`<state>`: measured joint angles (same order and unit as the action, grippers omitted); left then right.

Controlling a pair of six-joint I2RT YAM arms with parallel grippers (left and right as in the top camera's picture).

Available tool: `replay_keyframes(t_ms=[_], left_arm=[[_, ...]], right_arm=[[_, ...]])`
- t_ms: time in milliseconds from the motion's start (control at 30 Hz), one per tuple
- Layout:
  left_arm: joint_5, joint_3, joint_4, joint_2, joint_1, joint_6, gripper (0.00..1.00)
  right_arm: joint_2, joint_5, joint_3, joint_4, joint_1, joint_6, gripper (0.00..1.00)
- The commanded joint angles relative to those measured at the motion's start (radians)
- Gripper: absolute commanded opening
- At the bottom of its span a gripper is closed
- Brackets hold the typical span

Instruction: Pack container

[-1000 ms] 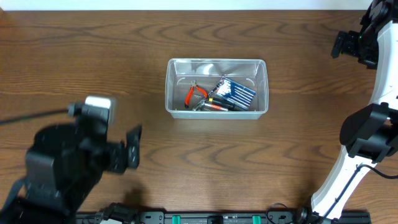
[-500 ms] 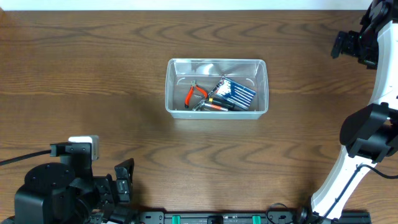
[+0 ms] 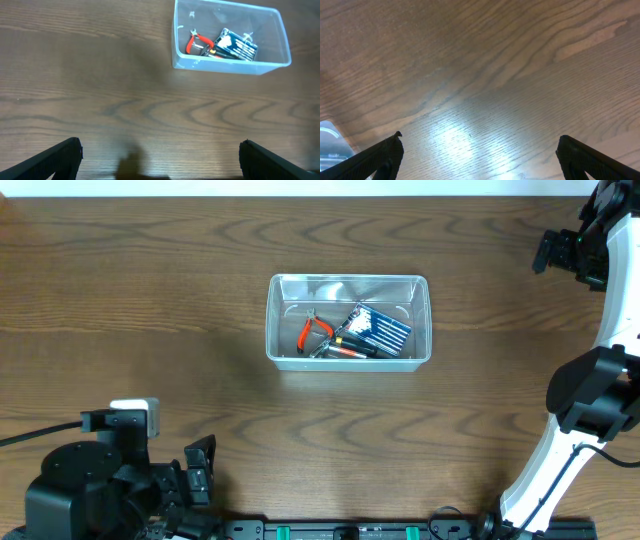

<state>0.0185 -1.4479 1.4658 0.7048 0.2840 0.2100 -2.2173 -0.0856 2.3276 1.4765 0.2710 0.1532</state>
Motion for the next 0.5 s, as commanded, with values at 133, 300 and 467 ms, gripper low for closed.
replay_keyframes(t_ms=[133, 300, 467], left_arm=[[-0.005, 0.02, -0.029, -0.003, -0.005, -0.14, 0.98], [-0.005, 0.067, -0.156, -0.051, -0.038, -0.256, 0.98], [-0.005, 0.193, -0.269, -0.19, -0.103, -0.282, 0.98]], right_arm=[[0.005, -0.008, -0.001, 0.0, 0.003, 0.011, 0.99], [0.005, -0.008, -0.001, 0.0, 0.003, 0.01, 0.99], [0.005, -0.008, -0.001, 0.0, 0.003, 0.01, 0.99]])
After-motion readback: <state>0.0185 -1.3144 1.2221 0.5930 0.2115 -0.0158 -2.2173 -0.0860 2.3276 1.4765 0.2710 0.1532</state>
